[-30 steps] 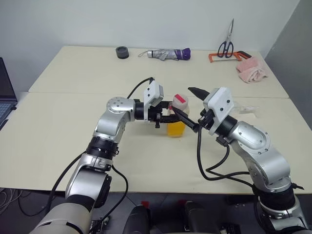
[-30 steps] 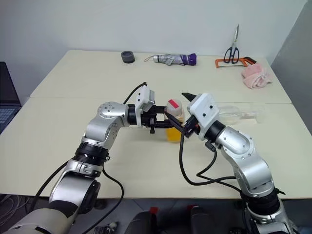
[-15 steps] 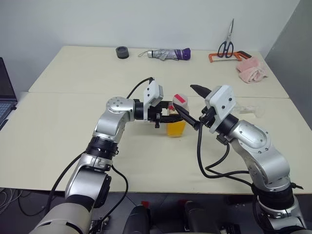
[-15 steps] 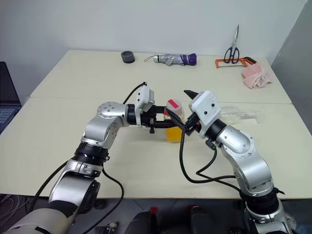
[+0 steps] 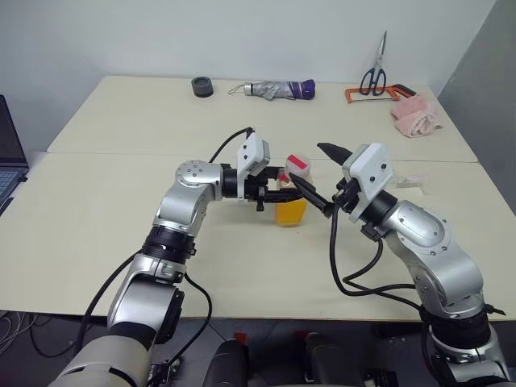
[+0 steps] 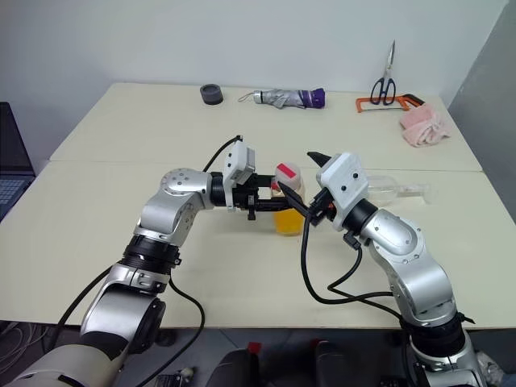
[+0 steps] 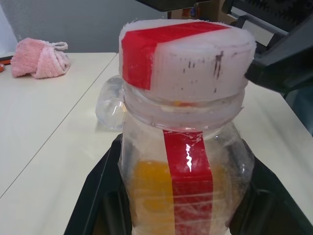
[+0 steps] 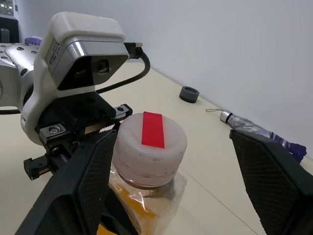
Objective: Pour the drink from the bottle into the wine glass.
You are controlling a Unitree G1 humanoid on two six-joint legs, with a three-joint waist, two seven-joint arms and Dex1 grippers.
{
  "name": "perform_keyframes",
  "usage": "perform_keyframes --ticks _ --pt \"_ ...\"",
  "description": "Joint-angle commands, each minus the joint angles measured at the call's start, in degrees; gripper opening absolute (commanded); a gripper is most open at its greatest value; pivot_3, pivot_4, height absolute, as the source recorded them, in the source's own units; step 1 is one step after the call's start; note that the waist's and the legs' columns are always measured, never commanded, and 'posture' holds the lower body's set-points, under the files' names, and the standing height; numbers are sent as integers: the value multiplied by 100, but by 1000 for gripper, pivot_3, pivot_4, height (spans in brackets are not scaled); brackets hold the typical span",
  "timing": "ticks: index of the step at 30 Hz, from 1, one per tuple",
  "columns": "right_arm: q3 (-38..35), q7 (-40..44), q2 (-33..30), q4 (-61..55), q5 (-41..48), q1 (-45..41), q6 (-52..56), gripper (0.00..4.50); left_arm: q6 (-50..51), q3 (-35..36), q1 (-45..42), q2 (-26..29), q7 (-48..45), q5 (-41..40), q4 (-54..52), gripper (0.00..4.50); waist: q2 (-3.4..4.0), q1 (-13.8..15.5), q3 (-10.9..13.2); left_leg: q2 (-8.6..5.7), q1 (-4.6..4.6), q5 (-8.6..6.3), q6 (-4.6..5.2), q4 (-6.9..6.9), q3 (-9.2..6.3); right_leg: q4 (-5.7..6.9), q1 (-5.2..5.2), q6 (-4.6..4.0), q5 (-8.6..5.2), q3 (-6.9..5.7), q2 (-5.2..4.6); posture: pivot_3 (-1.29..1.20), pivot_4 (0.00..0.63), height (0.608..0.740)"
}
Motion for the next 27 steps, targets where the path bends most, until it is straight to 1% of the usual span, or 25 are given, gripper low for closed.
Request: perform_keyframes --ticks 1,27 --pt "-288 -22 -64 -163 5 -14 -12 3938 -118 124 -110 29 -35 -130 -201 1887 0 0 0 0 0 0 0 0 0 0 0 0 0 0 0 0 150 740" --pt "-355 118 -172 -329 93 116 146 3938 -82 128 -135 49 -36 -145 -226 1887 0 0 0 0 0 0 0 0 0 0 0 0 0 0 0 0 150 740"
